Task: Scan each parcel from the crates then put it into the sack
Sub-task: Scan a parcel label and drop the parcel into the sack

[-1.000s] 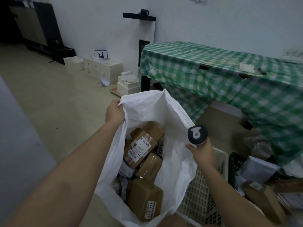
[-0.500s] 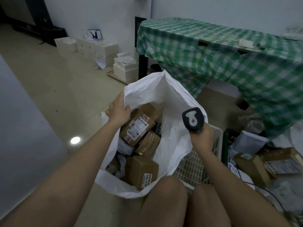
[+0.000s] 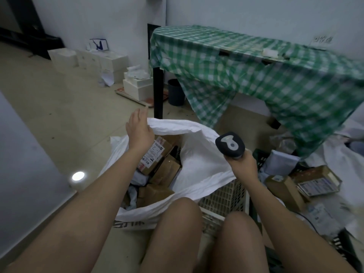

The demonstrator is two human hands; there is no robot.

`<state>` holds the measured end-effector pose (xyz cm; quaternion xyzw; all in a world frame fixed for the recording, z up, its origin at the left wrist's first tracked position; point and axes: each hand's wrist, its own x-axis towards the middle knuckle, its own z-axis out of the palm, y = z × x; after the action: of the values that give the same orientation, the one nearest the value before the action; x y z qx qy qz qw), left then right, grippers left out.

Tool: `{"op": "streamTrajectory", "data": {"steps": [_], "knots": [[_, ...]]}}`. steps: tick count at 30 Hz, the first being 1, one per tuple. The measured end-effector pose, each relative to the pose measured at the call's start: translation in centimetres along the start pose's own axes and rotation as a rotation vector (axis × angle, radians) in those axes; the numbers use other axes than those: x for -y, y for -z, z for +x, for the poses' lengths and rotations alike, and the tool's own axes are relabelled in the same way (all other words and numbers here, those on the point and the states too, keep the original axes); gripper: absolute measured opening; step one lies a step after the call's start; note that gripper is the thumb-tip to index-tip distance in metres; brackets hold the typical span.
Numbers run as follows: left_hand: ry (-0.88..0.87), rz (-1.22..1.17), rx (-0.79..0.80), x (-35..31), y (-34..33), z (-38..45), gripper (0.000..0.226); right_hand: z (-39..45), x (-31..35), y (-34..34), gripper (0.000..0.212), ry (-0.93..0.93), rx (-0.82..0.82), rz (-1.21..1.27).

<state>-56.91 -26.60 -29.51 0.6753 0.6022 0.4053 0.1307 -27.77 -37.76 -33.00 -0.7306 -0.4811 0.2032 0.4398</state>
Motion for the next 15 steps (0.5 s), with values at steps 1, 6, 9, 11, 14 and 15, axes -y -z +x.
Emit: {"op": "streamTrajectory", "data": {"steps": [1,6,9,11,14,15], "knots": [[-0.052,0.065,-0.023,0.0,-0.2,-0.4,0.06,0.0,-0.2,0.2,0.01,-0.01,0.037,0.011],[-0.399,-0.048,-0.013,0.2,-1.1,-4.4,0.032,-0.3,-1.0,-0.6,0.044,-0.031,0.297,0.003],[-0.356,-0.129,0.292,1.7,-1.4,-7.2,0.014,-0.8,-1.2,-2.0,0.04,-0.027,0.374,-0.034],[-0.209,-0.061,0.544,3.4,-1.7,-8.6,0.013,-1.1,-1.1,-2.9,0.04,-0.022,0.38,-0.028],[-0.066,0.03,0.745,5.9,-2.0,-10.2,0.019,-1.5,-1.0,-3.9,0.044,-0.027,0.404,-0.029],[-0.039,0.046,0.774,6.6,-2.2,-10.5,0.02,-1.5,-1.0,-4.1,0.045,-0.022,0.413,-0.025]]}}
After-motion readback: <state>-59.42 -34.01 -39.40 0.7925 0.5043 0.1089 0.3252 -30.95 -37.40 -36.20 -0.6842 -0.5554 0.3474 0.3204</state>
